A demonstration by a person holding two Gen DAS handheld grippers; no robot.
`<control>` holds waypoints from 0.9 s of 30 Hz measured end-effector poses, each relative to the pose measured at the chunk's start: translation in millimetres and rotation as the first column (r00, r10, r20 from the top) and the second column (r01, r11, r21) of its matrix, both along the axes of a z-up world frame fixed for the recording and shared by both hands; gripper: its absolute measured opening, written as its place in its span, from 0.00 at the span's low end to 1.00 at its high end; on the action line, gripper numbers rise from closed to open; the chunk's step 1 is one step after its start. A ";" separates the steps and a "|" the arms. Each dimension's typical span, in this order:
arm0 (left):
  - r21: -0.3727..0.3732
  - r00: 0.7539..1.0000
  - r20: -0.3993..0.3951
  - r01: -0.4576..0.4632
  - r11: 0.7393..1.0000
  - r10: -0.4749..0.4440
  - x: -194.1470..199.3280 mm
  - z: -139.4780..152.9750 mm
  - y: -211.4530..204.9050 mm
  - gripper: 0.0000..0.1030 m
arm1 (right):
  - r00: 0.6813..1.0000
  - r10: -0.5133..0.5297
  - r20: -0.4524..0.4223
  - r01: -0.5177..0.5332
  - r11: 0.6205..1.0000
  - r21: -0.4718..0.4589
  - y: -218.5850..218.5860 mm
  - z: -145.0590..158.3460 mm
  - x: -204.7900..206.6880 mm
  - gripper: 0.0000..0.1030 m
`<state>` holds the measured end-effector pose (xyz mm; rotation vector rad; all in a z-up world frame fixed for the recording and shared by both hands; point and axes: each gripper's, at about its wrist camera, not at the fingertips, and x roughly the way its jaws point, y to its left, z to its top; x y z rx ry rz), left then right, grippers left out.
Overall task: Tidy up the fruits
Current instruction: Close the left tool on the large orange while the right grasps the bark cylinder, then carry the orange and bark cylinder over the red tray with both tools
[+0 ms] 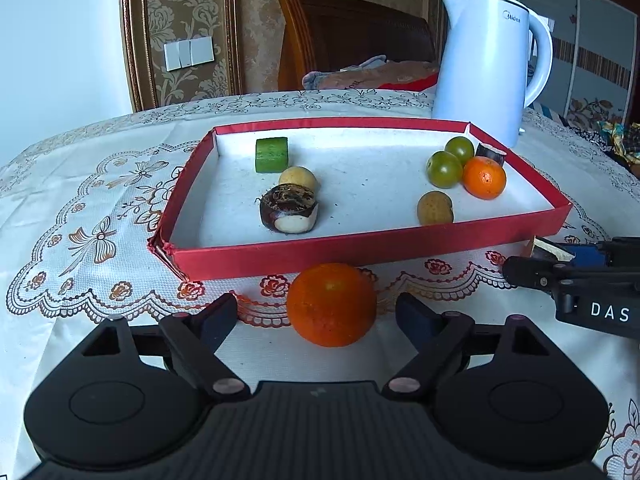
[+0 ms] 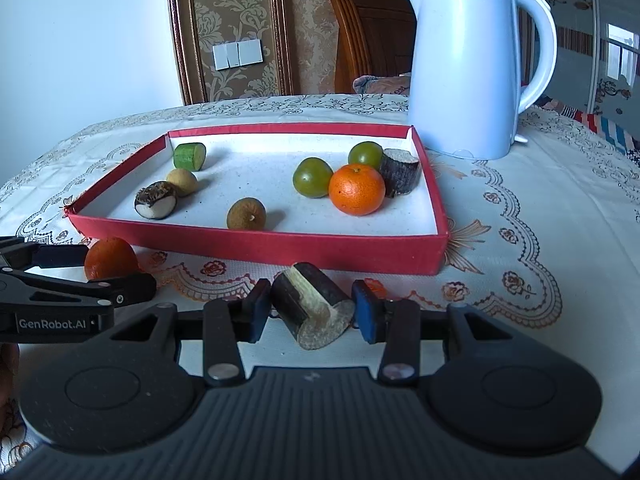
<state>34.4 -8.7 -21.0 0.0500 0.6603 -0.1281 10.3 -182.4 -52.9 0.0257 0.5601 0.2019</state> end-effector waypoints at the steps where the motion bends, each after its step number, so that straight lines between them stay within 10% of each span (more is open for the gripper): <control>1: -0.001 1.000 0.000 0.000 1.000 0.000 0.0 0.1 0.4 0.84 | 1.000 0.000 0.000 0.000 1.000 -0.001 0.1 0.0 -0.1 0.40; 20: 0.012 0.999 0.030 0.042 0.999 -0.042 -6.8 3.1 -4.4 0.42 | 1.000 -0.001 -0.001 0.001 1.000 -0.006 1.1 0.1 -0.8 0.41; 27: 0.009 0.998 0.035 0.042 0.999 -0.042 -8.0 3.9 -3.8 0.41 | 1.000 0.000 0.002 0.000 1.000 -0.002 0.2 0.0 -1.4 0.40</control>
